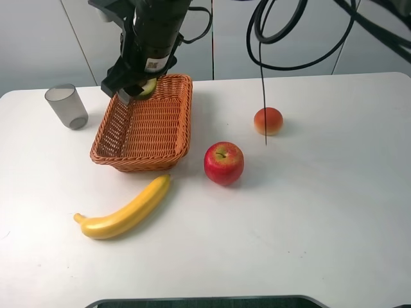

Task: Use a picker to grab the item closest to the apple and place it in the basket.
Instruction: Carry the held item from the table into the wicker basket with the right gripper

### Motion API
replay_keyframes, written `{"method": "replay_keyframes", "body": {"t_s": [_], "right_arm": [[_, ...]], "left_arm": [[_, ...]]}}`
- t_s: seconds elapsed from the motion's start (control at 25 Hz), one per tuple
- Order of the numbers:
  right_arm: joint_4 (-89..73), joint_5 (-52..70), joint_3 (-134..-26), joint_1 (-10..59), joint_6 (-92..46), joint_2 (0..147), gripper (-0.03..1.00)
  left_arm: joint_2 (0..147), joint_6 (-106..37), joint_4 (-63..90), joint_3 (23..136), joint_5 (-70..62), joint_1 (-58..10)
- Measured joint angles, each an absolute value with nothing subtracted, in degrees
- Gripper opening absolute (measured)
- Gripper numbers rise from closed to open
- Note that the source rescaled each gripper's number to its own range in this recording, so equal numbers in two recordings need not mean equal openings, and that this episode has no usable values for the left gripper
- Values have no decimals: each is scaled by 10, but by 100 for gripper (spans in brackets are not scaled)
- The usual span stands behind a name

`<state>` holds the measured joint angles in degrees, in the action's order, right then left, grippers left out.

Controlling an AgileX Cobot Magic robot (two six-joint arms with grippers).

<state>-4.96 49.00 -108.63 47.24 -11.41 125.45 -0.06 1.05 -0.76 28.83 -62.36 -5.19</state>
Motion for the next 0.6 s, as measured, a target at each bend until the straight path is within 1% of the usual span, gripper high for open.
{"method": "replay_keyframes", "body": {"t_s": [0.28,0.6], "right_arm": [[-43,433,-1087,472,-99,1294,0],[-16,401,-1088,459,-86,1339,0]], "left_arm": [[-1,10,-8,288,-624,-52],[-1,10,-8,288,-624,-52]]}}
